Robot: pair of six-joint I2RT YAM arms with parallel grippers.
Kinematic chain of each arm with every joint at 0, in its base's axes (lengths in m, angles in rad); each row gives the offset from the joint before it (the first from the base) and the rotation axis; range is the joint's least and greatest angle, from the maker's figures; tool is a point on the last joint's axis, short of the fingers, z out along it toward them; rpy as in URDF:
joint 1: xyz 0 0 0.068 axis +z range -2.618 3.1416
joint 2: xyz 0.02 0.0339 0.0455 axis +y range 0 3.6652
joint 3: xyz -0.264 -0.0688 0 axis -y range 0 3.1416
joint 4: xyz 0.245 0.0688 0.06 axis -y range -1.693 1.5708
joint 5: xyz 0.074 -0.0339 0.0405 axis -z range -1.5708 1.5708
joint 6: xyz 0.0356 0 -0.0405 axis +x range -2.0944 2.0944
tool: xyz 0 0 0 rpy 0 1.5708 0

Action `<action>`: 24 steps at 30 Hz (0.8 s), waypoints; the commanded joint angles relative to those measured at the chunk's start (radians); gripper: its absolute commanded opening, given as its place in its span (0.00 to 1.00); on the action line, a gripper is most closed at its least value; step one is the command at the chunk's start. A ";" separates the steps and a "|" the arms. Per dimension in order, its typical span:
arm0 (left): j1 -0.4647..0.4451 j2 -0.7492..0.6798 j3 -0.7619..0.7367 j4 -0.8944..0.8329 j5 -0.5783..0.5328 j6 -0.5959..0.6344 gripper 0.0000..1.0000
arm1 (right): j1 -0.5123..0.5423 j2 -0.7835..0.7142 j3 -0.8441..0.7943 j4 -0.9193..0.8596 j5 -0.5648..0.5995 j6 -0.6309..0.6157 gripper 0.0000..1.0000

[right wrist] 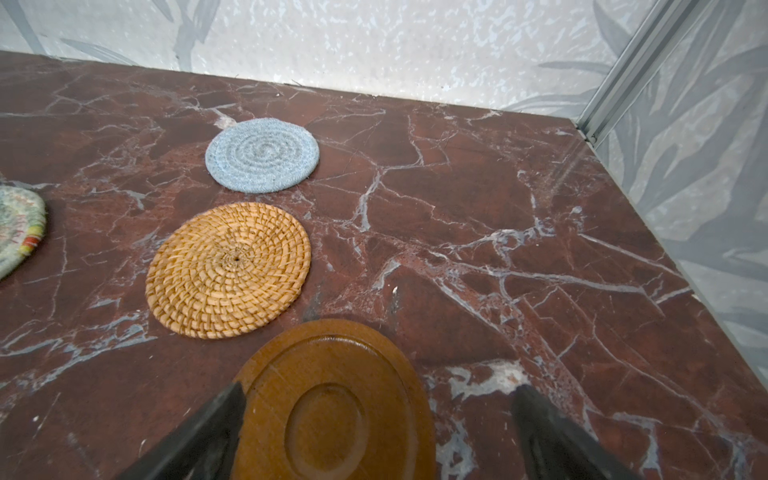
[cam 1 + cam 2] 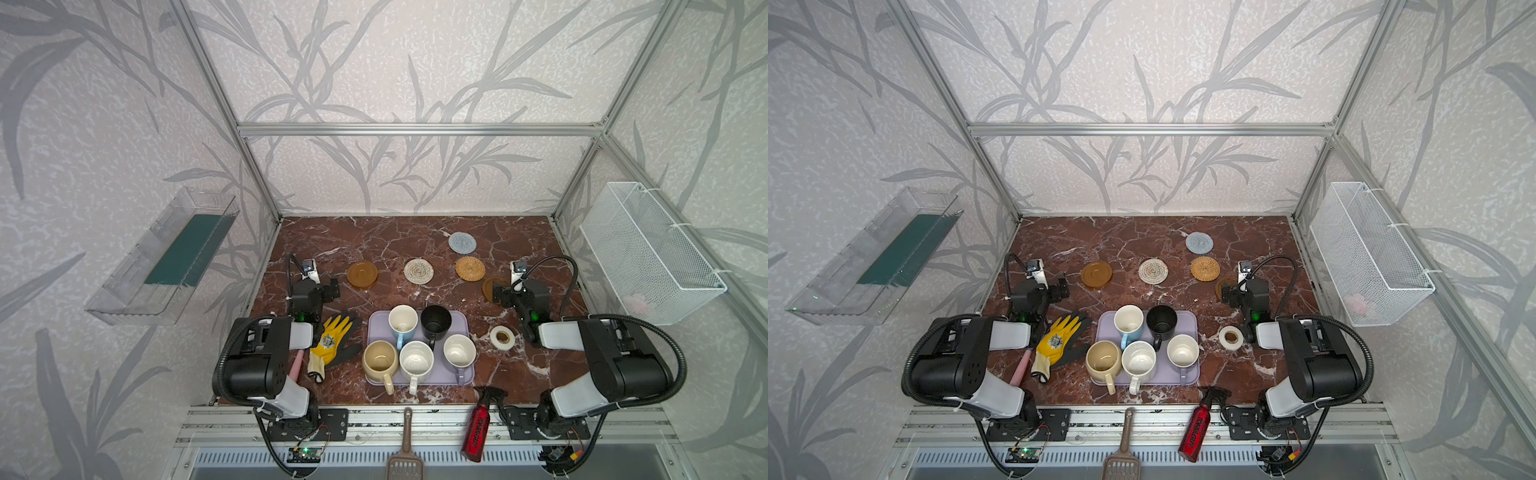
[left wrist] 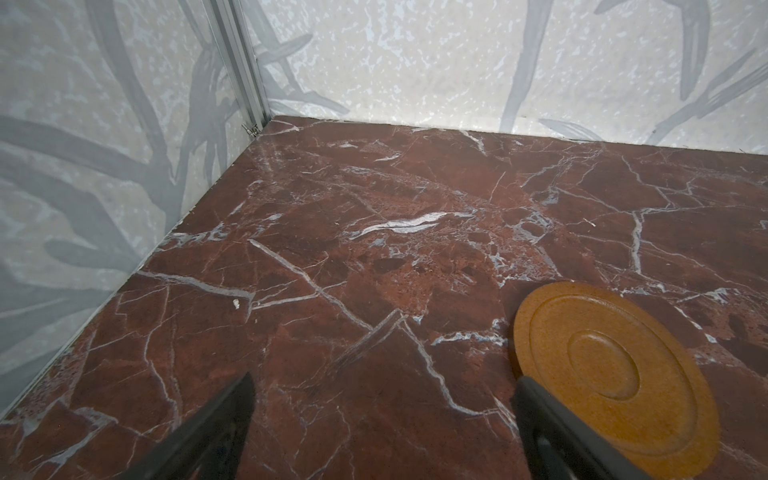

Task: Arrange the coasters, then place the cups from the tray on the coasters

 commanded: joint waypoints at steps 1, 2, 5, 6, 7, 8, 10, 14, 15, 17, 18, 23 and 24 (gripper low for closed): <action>0.000 -0.094 0.018 -0.089 -0.010 0.003 0.99 | 0.003 -0.102 0.030 -0.061 -0.010 -0.006 0.99; 0.000 -0.115 0.024 -0.113 -0.006 0.005 0.99 | 0.003 -0.130 0.038 -0.129 -0.014 -0.008 0.99; -0.001 -0.201 0.034 -0.196 -0.010 -0.002 0.99 | 0.003 -0.239 0.082 -0.298 -0.016 0.024 0.99; -0.002 -0.238 0.042 -0.232 -0.018 -0.013 0.99 | 0.003 -0.268 0.098 -0.345 -0.014 0.040 0.99; -0.002 -0.269 0.053 -0.266 -0.021 -0.023 0.99 | 0.003 -0.295 0.111 -0.388 -0.016 0.058 0.99; -0.002 -0.302 0.063 -0.301 -0.016 -0.033 0.99 | 0.003 -0.319 0.126 -0.430 -0.025 0.076 0.99; -0.001 -0.364 0.089 -0.366 0.010 -0.067 0.99 | 0.004 -0.362 0.163 -0.527 -0.048 0.130 0.99; -0.001 -0.467 0.147 -0.503 0.055 -0.222 0.99 | 0.002 -0.414 0.215 -0.645 -0.095 0.272 0.99; -0.001 -0.492 0.163 -0.555 0.044 -0.315 0.99 | 0.002 -0.421 0.220 -0.646 -0.144 0.288 0.99; -0.002 -0.524 0.197 -0.640 0.067 -0.412 0.99 | 0.003 -0.432 0.241 -0.662 -0.239 0.311 0.99; -0.001 -0.536 0.219 -0.683 0.094 -0.444 0.99 | 0.005 -0.432 0.260 -0.682 -0.266 0.334 0.99; -0.001 -0.553 0.302 -0.862 0.214 -0.574 0.99 | 0.018 -0.408 0.321 -0.750 -0.324 0.419 0.99; -0.002 -0.552 0.312 -0.876 0.255 -0.575 0.99 | 0.025 -0.403 0.329 -0.760 -0.331 0.425 0.99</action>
